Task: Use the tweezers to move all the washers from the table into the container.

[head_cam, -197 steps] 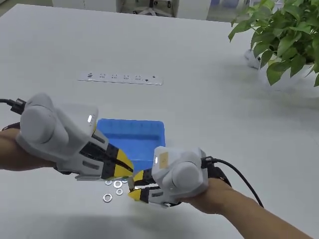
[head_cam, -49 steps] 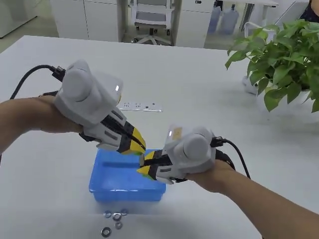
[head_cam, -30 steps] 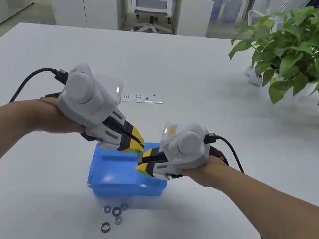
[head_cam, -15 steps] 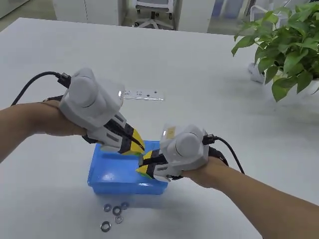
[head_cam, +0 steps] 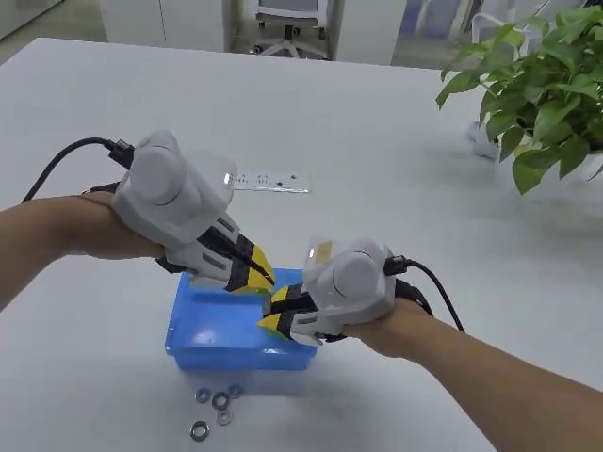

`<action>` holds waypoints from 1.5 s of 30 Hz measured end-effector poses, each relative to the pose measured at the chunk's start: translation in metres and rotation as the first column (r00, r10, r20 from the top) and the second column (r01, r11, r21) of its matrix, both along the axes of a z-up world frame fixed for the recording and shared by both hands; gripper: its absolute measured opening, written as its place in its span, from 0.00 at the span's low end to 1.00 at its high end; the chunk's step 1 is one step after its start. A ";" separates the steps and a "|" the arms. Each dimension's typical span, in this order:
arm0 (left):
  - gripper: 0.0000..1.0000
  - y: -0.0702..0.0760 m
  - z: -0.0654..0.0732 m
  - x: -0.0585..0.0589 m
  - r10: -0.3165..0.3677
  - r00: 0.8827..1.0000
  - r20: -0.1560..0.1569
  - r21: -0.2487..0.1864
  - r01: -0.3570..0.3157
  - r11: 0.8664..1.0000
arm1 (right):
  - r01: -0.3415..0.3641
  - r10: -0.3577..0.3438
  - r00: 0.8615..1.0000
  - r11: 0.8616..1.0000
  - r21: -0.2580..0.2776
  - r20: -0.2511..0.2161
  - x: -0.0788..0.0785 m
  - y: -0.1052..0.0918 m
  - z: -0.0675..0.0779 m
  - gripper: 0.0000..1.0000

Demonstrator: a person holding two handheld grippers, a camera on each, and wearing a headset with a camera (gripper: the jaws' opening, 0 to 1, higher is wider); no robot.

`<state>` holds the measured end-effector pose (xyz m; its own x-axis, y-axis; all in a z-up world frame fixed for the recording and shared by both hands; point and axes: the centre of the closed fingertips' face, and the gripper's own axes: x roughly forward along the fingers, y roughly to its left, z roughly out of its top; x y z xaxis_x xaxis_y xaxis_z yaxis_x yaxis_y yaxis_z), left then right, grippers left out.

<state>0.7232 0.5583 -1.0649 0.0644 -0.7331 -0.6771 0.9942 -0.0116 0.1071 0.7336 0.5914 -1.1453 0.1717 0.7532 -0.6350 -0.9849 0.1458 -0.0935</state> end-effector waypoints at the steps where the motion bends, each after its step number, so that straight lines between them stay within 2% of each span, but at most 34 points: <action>1: 0.05 0.000 0.001 0.000 0.000 1.000 0.002 -0.001 0.000 1.000 | 0.001 -0.001 1.000 1.000 0.002 0.002 0.000 0.000 0.001 0.11; 9: 0.05 0.000 0.012 -0.005 -0.007 1.000 0.019 -0.002 0.007 1.000 | 0.004 -0.004 1.000 1.000 0.017 0.019 -0.004 0.002 0.013 0.11; 17: 0.05 0.004 0.030 -0.012 -0.005 0.999 0.036 0.001 0.005 1.000 | 0.003 -0.005 0.999 0.999 0.043 0.053 -0.011 0.006 0.032 0.11; 30: 0.05 0.015 0.054 -0.037 0.008 0.998 0.060 0.004 -0.008 1.000 | -0.016 0.009 0.995 0.997 0.069 0.099 -0.032 0.018 0.057 0.11; 36: 0.05 0.022 0.058 -0.049 0.013 0.998 0.064 0.009 -0.014 1.000 | -0.037 0.029 0.993 0.997 0.070 0.114 -0.046 0.024 0.063 0.11; 45: 0.05 0.029 0.055 -0.068 0.030 0.998 0.060 0.010 -0.031 0.999 | -0.062 0.054 0.992 0.996 0.063 0.115 -0.065 0.032 0.060 0.11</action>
<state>0.6555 0.5874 -1.0103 0.1273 -0.7229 -0.6791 0.9859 0.0173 0.1664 0.6688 0.6231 -1.0858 0.1948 0.8040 -0.5618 -0.9754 0.0986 -0.1971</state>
